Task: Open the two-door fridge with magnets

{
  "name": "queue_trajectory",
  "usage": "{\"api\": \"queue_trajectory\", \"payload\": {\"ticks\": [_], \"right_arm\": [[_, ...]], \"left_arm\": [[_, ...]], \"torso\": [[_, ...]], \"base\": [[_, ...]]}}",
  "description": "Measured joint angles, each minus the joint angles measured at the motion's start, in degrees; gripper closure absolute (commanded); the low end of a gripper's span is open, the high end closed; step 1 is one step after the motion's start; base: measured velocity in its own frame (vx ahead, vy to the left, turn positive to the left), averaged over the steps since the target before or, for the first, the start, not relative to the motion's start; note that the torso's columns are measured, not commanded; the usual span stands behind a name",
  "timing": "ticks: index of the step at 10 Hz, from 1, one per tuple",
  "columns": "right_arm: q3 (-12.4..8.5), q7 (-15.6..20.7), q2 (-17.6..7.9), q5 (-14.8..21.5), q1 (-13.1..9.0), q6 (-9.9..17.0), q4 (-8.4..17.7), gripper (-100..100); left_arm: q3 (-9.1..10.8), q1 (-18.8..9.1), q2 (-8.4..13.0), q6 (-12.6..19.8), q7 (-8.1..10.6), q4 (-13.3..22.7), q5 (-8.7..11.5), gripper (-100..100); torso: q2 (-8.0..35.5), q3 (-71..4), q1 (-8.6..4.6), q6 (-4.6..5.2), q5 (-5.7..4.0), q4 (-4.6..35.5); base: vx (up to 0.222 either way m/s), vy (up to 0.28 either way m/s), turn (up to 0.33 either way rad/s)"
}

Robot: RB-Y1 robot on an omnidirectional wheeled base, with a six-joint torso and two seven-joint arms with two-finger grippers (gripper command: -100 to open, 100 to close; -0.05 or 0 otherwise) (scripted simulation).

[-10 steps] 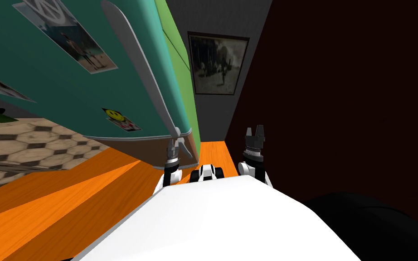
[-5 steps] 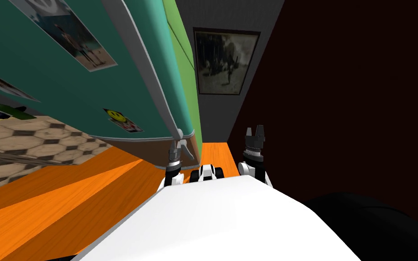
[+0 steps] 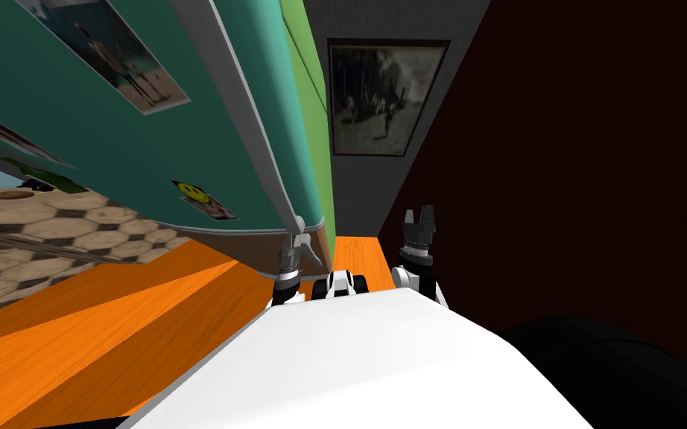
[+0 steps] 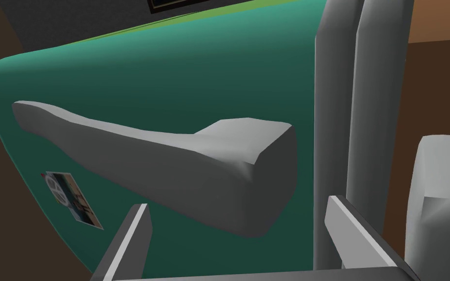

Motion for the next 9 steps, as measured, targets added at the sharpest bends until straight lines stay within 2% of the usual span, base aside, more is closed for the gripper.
{"api": "queue_trajectory", "payload": {"ticks": [1, 9], "right_arm": [[0.0, 0.0, 0.0, 0.0, 0.0, 0.0, 0.0, 0], [0.0, 0.0, 0.0, 0.0, 0.0, 0.0, 0.0, 0]], "left_arm": [[-0.24, 0.3, 0.0, -0.1, 0.04, -0.1, -0.1, 100], [8.38, -10.5, 1.3, -0.2, 0.49, 9.7, 3.8, 100]], "torso": [[0.0, 0.0, 0.03, 0.04, 0.02, 0.0], [0.4, 0.2, -0.09, -0.07, 0.03, 0.0]], "base": [[-0.064, -0.013, -0.134], [-0.101, -0.038, -0.1]]}}
